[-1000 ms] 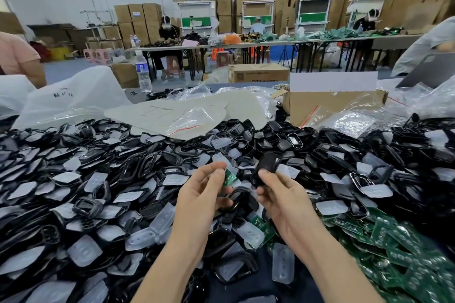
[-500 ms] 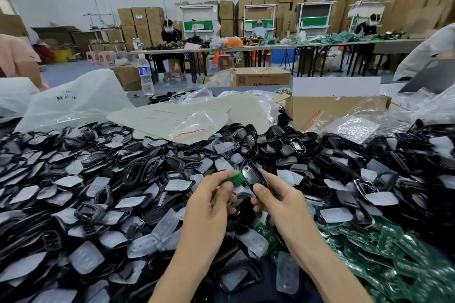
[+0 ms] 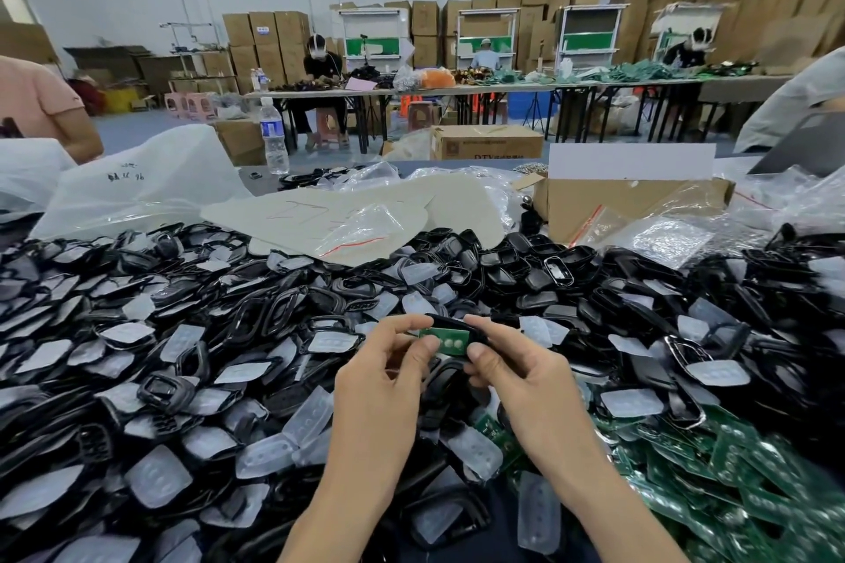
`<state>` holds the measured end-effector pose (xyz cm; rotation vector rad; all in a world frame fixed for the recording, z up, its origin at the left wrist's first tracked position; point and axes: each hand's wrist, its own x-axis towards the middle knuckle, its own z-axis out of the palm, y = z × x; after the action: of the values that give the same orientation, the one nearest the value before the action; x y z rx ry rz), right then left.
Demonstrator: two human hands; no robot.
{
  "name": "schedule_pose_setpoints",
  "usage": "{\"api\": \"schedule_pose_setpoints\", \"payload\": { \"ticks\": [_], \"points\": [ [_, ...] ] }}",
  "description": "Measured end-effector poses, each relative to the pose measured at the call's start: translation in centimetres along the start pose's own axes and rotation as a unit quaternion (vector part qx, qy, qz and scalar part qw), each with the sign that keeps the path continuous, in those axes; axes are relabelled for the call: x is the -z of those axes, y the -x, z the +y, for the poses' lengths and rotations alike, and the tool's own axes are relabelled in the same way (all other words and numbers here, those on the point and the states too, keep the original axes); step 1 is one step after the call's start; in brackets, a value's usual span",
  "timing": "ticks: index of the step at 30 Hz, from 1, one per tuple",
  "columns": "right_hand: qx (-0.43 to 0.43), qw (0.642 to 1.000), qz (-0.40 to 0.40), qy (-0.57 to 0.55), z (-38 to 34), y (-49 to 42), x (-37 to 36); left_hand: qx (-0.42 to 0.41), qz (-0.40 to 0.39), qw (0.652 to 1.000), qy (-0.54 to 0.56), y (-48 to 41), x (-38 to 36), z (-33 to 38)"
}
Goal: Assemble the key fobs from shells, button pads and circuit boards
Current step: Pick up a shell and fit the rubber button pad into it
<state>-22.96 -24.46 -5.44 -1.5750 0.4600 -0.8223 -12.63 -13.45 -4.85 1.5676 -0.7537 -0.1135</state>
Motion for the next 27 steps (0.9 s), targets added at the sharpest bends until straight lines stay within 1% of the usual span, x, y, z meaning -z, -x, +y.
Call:
{"api": "schedule_pose_setpoints", "payload": {
  "ticks": [8, 19, 27],
  "points": [
    [0.005, 1.0, 0.005, 0.013, 0.2, 0.07, 0.04, 0.016, -0.013, 1.0, 0.006, 0.17, -0.12, 0.02],
    [0.009, 1.0, -0.001, 0.017, 0.5, -0.01, 0.24, 0.014, -0.018, 1.0, 0.021, 0.15, -0.22, -0.32],
    [0.017, 0.999, -0.013, 0.026, 0.51, 0.1, 0.23, 0.001, -0.009, 1.0, 0.001, 0.1, -0.37, -0.62]
  ]
}}
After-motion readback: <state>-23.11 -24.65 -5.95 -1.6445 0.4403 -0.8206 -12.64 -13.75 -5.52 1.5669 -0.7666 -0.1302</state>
